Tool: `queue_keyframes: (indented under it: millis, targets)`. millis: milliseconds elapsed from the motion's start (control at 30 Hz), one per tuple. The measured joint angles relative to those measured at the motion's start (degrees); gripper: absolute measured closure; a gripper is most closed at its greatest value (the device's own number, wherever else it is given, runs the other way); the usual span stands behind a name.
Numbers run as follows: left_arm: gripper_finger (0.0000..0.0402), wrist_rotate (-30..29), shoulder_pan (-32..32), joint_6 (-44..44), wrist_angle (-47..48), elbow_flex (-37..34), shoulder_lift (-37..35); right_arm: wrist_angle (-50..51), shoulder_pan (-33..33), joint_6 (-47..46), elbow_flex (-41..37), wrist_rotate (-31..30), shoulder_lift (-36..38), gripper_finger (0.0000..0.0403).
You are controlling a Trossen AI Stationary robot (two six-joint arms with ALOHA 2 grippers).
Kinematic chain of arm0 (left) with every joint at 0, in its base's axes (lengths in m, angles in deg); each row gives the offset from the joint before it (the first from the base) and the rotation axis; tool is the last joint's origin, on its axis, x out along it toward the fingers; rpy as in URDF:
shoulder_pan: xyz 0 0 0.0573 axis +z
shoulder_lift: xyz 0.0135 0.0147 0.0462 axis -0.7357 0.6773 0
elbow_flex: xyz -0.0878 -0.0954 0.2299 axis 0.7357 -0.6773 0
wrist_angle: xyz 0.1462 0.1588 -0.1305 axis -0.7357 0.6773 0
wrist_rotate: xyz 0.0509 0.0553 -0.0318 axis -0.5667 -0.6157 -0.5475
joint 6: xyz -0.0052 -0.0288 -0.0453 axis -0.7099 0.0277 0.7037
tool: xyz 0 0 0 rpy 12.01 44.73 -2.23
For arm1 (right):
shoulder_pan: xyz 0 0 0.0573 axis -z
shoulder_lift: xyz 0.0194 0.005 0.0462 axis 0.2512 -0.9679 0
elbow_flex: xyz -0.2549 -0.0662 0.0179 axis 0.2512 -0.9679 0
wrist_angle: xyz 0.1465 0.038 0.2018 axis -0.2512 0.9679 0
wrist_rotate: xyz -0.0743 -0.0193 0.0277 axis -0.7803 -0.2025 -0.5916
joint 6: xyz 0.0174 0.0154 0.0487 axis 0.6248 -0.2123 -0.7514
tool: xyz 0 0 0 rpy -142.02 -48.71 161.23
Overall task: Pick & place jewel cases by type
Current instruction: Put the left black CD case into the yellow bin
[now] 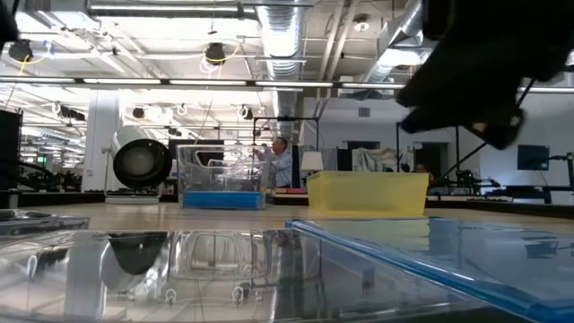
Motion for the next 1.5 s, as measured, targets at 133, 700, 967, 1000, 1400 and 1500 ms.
queue_keyframes:
  millis: [133,700,967,1000,1400,1500]
  targets:
    - [0.026,-6.37,-5.47,8.84,1.24,0.01,0.3,-2.49,3.14,5.5,-0.02,1.18,0.28,0.0294]
    - [0.026,-2.61,-15.77,26.61,-4.76,0.02,19.25,-14.62,13.16,17.75,0.02,12.96,0.61,0.0294]
    - [0.026,-1.9,-15.75,38.0,-3.43,0.02,24.75,-16.22,15.57,18.18,0.0,18.39,0.61,0.0294]
    - [0.026,-1.96,-15.75,39.47,-3.47,0.05,25.09,-16.27,15.83,18.17,0.02,19.14,0.61,0.0294]
    - [0.026,-7.38,-16.71,50.36,-10.05,-4.35,24.74,-16.29,17.64,18.16,0.02,23.1,0.61,0.0294]
    - [0.026,-7.79,-16.71,50.44,-9.52,-4.37,24.72,-16.29,17.64,18.16,0.02,23.77,0.61,0.0294]
